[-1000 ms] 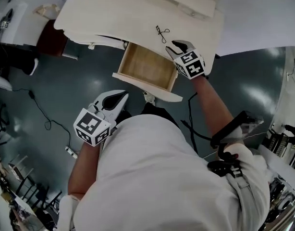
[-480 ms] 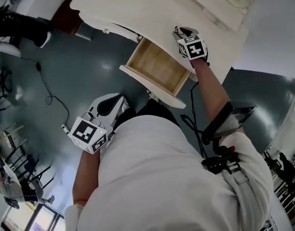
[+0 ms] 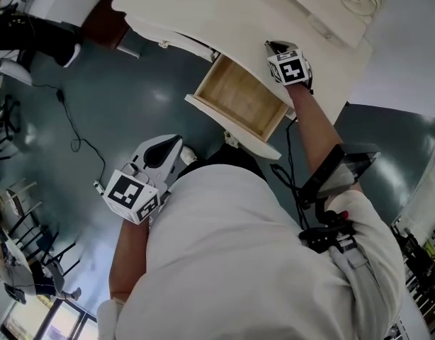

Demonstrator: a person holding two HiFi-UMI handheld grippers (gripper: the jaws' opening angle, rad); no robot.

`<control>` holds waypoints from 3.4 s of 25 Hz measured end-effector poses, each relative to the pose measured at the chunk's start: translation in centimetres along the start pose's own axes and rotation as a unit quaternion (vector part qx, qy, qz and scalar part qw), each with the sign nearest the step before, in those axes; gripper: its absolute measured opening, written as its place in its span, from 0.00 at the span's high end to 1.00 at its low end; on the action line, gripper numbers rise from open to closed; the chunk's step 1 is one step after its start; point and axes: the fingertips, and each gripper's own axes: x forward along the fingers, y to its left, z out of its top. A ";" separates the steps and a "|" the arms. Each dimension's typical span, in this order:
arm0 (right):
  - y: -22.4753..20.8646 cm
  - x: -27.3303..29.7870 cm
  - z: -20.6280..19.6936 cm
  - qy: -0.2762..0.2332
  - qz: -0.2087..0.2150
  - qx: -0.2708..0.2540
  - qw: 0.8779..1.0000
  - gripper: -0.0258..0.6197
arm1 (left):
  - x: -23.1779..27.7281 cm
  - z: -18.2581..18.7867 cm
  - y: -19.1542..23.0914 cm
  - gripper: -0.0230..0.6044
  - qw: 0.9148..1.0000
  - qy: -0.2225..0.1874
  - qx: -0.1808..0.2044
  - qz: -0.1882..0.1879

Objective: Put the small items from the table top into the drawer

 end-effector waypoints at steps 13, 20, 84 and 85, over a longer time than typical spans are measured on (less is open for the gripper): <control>8.0 -4.6 1.6 -0.018 0.023 -0.042 0.999 0.92 | -2.7 -0.6 0.9 0.96 0.999 -0.015 0.008 -0.030; 14.4 -4.8 0.4 -0.011 0.054 -0.057 0.997 0.92 | -4.0 -1.9 1.3 0.96 0.999 -0.021 0.007 -0.039; 20.8 -5.3 -9.6 0.022 0.117 -0.061 0.991 0.96 | -2.8 -3.3 -0.6 0.96 0.997 0.005 0.032 -0.071; 21.3 -6.4 -9.5 0.020 0.111 -0.051 0.992 0.96 | -3.2 -3.2 -0.7 0.96 0.996 0.001 0.040 -0.081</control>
